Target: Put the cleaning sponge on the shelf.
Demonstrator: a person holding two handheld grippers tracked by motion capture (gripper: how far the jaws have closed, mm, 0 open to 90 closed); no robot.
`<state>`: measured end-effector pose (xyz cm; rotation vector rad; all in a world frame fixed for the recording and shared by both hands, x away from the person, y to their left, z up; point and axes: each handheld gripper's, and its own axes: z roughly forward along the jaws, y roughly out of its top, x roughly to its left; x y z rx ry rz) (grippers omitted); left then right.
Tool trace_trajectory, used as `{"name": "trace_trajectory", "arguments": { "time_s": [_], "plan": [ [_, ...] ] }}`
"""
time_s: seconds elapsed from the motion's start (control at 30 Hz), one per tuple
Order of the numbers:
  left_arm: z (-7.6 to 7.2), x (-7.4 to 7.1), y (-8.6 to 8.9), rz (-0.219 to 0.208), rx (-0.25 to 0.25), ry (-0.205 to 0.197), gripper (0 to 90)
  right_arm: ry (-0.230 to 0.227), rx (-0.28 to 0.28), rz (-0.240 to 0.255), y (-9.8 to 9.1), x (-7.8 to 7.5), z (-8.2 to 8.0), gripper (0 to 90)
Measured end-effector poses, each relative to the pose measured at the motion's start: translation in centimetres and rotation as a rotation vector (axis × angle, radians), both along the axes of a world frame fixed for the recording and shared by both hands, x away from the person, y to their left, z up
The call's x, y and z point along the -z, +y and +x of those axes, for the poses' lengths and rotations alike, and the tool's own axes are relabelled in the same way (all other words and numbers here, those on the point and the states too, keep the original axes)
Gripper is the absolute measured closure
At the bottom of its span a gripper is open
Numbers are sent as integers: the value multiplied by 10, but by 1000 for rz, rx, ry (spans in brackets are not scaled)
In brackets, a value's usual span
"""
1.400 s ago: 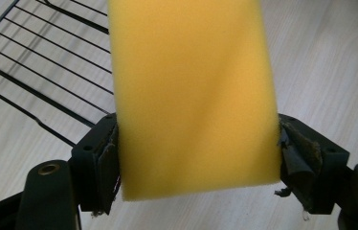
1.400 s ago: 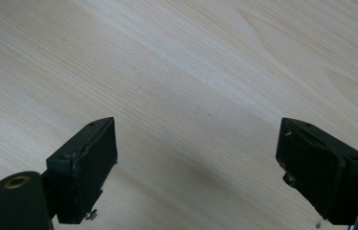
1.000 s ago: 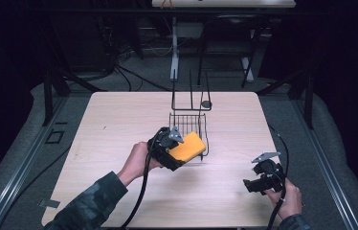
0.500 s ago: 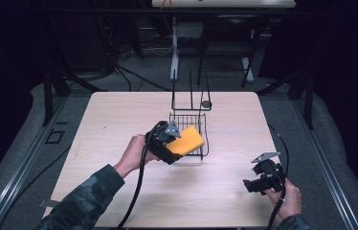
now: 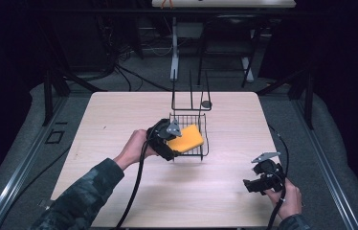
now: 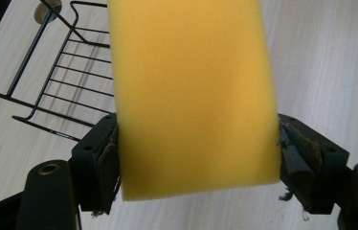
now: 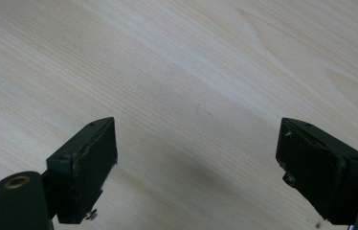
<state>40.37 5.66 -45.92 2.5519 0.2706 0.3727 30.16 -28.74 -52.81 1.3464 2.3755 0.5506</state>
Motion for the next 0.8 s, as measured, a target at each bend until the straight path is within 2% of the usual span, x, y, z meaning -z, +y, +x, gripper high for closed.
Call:
{"name": "trace_trajectory", "arguments": {
  "time_s": [0.47, 0.5, 0.53, 0.6, 0.63, 0.7, 0.8],
  "plan": [
    [15, 8, 0, 20, 30, -15, 252, -4, -3, 3, 0, 0, 0, 135],
    [16, 7, 0, 20, 33, -3, 252, -4, -3, 2, 0, 0, 0, 135],
    [18, 8, -1, 17, 31, -18, 252, -3, -4, 0, 0, 1, 1, 135],
    [19, 7, -2, 31, 39, -8, 252, -3, -6, -1, 0, 1, 1, 135],
    [19, 8, -2, 31, 35, -25, 252, -3, -6, -1, 0, 1, 1, 135],
    [20, 9, -2, 29, 40, -7, 252, -1, -7, -1, 0, 0, 0, 136],
    [21, 10, -3, 27, 40, -10, 252, -1, -4, 1, 0, 0, 0, 136]
  ]
}}
